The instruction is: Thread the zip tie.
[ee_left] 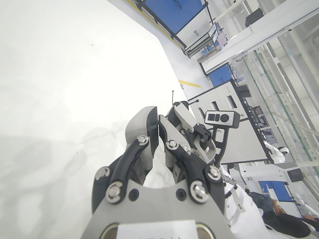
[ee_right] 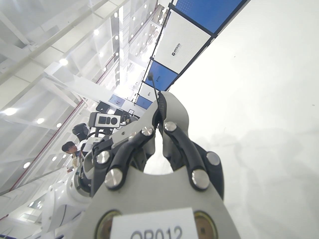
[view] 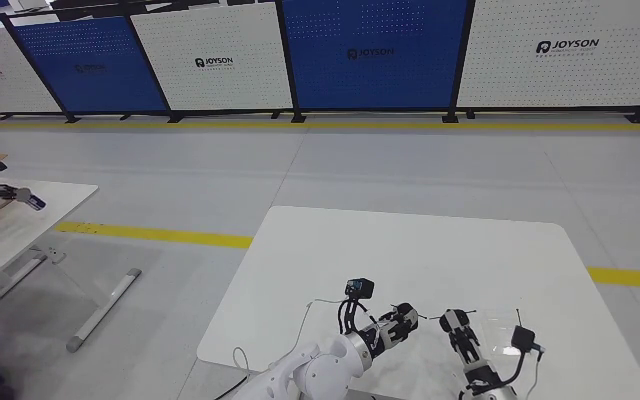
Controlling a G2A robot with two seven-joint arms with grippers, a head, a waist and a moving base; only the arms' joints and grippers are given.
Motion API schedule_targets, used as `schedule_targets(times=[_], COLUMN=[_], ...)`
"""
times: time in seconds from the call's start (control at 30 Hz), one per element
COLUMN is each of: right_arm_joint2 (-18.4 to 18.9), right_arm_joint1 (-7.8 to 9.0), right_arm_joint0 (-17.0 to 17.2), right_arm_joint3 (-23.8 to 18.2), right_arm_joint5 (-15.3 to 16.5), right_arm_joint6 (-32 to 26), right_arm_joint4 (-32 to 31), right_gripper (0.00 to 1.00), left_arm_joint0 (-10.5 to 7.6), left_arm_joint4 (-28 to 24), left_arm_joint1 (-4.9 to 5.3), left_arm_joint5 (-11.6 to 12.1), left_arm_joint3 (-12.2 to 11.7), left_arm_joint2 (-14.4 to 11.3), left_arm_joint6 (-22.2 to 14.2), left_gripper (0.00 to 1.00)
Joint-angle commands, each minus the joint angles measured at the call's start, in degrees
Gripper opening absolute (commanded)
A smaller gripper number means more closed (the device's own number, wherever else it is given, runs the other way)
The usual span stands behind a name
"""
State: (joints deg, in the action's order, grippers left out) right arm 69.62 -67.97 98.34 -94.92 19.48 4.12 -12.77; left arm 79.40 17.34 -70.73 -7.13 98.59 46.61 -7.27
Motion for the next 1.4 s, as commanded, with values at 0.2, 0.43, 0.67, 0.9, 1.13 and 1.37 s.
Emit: schedule_targets(times=[0.2, 0.43, 0.67, 0.9, 1.13, 1.37], right_arm_joint2=[-0.47, -0.6, -0.73, -1.08, -0.31, -0.08], right_arm_joint1=[-0.09, -0.15, -0.17, -0.28, -0.2, -0.11], right_arm_joint0=[-0.56, -0.7, -0.72, -1.18, -0.57, -0.22], right_arm_joint3=[0.5, 0.77, 0.75, 1.17, 0.48, 0.12], right_arm_joint5=[0.0, 0.0, 0.0, 0.0, 0.0, 0.0], right_arm_joint6=[-0.35, -0.39, -0.74, -0.83, -0.06, -0.25], right_arm_joint4=[-0.3, -0.45, -0.67, -0.73, -0.35, -0.39], right_gripper=[0.0, 0.0, 0.0, 0.0, 0.0, 0.0], left_arm_joint0=[0.0, 0.0, 0.0, 0.0, 0.0, 0.0], left_arm_joint4=[0.0, 0.0, 0.0, 0.0, 0.0, 0.0], left_arm_joint1=[0.0, 0.0, 0.0, 0.0, 0.0, 0.0], left_arm_joint5=[0.0, 0.0, 0.0, 0.0, 0.0, 0.0], left_arm_joint3=[0.0, 0.0, 0.0, 0.0, 0.0, 0.0], left_arm_joint2=[0.0, 0.0, 0.0, 0.0, 0.0, 0.0], left_arm_joint6=[0.0, 0.0, 0.0, 0.0, 0.0, 0.0], left_gripper=[0.0, 0.0, 0.0, 0.0, 0.0, 0.0])
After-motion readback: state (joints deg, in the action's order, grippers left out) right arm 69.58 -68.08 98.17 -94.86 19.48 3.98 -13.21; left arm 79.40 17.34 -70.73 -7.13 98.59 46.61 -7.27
